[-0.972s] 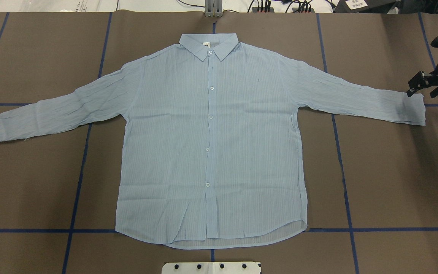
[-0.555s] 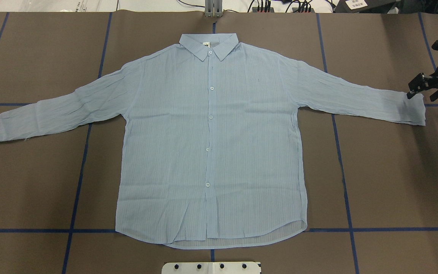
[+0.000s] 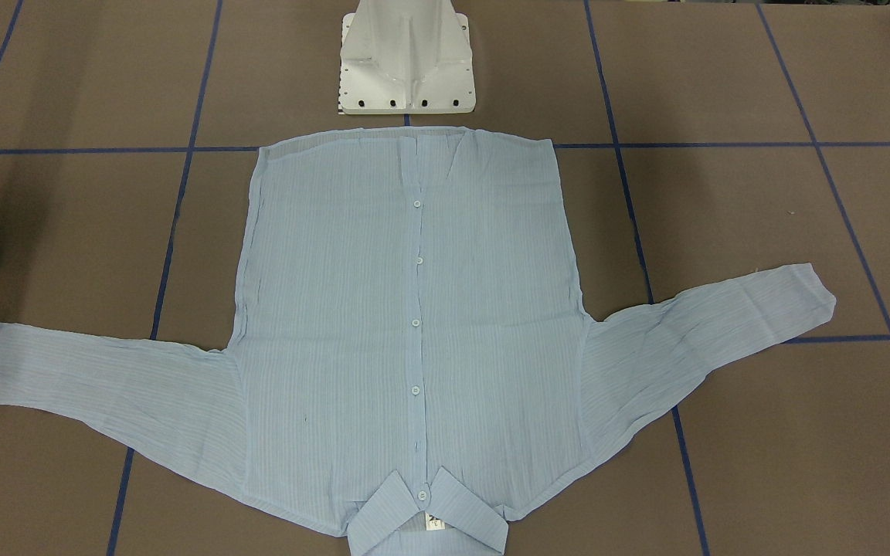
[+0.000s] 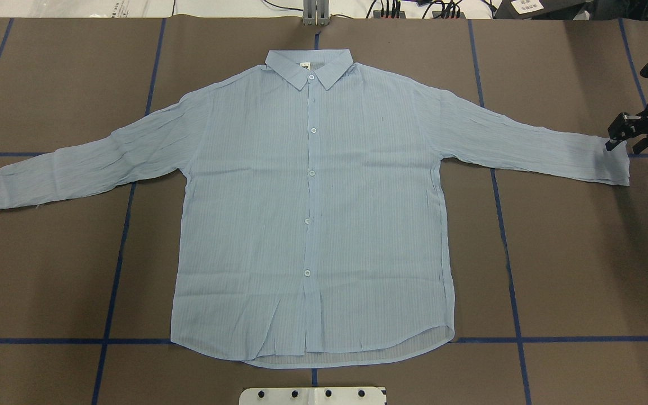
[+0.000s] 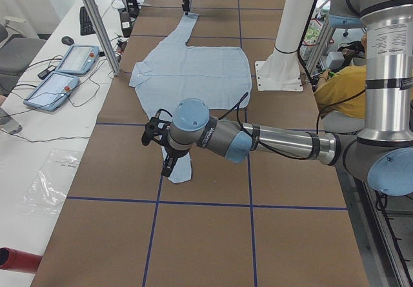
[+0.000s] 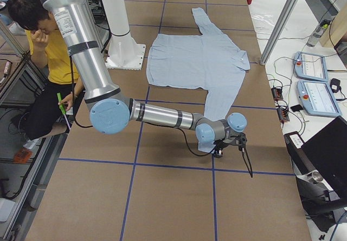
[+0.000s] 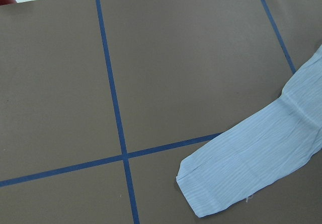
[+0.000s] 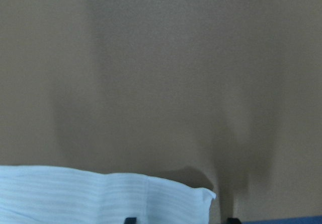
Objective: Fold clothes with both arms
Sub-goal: 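Reach the right gripper to the sleeve cuff nearest it and grasp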
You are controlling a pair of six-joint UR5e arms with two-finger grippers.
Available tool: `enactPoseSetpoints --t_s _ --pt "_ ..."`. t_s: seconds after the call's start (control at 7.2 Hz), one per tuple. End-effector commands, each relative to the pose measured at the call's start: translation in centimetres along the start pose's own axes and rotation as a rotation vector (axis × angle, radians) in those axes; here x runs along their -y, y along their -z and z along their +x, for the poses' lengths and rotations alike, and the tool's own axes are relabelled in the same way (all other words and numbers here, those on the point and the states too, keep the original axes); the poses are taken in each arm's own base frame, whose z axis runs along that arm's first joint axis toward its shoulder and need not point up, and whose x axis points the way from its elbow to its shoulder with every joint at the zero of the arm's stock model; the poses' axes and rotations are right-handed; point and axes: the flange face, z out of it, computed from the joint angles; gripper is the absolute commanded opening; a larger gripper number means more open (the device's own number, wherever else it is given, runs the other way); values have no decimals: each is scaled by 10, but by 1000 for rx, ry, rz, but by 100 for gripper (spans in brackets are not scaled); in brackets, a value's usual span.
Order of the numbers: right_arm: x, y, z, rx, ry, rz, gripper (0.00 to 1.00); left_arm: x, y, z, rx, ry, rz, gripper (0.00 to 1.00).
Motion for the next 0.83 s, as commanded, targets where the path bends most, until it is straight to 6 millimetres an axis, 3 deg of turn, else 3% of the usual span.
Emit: enactPoseSetpoints --t_s 0.0,0.28,0.42,0.56,0.69 --pt "0 -3 3 -2 -9 -8 0 -1 0 0 0 1 -1 100" --pt "-5 0 -1 67 -12 -37 0 -1 0 0 0 3 -1 100" --pt "-8 12 3 139 -17 -50 0 0 2 1 -1 0 3 100" --pt "-13 16 0 151 -10 -47 0 0 1 1 -1 1 2 100" --pt "-13 31 -9 163 7 -25 0 -2 0 -1 -1 6 -1 100"
